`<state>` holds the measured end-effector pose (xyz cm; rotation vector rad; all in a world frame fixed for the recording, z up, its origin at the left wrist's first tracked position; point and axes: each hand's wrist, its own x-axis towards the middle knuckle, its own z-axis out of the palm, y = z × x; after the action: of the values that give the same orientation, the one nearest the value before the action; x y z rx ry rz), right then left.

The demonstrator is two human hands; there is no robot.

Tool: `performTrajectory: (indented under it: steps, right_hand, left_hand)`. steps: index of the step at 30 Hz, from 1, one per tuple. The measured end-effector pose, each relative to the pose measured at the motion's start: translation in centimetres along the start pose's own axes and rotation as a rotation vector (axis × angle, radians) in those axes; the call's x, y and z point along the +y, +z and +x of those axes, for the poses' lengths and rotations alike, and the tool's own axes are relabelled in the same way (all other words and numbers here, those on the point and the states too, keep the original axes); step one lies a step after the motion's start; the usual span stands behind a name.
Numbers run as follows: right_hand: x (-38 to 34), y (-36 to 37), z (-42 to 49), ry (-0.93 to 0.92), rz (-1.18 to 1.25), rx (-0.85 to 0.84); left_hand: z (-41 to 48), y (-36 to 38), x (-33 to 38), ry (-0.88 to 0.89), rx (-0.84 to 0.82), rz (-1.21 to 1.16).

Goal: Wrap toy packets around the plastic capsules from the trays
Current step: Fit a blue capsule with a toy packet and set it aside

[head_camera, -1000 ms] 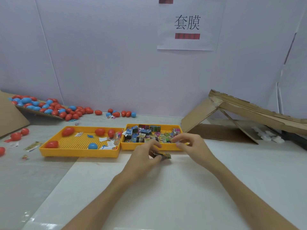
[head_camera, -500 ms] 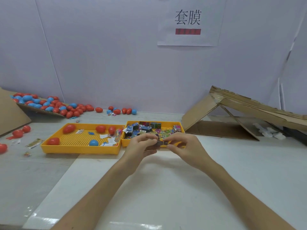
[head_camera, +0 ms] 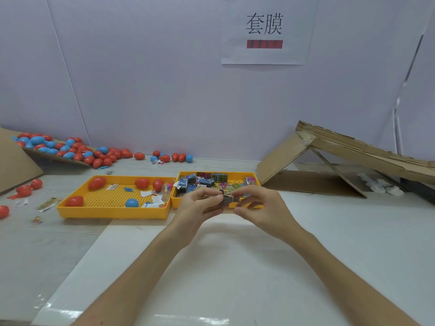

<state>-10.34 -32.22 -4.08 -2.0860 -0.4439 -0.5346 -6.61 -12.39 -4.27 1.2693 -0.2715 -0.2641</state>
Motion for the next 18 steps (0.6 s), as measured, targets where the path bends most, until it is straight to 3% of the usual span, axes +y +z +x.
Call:
performTrajectory:
  steps: [8,18]
  right_hand:
    - [-0.21,-0.24,0.09,-0.024,0.027,0.1]
    - [-0.22,-0.09,0.0,-0.098,-0.015,0.118]
  left_hand:
    - [-0.12,0.17,0.43,0.029,-0.114,-0.062]
    - [-0.28,0.51,0.2,0.085,-0.119,0.028]
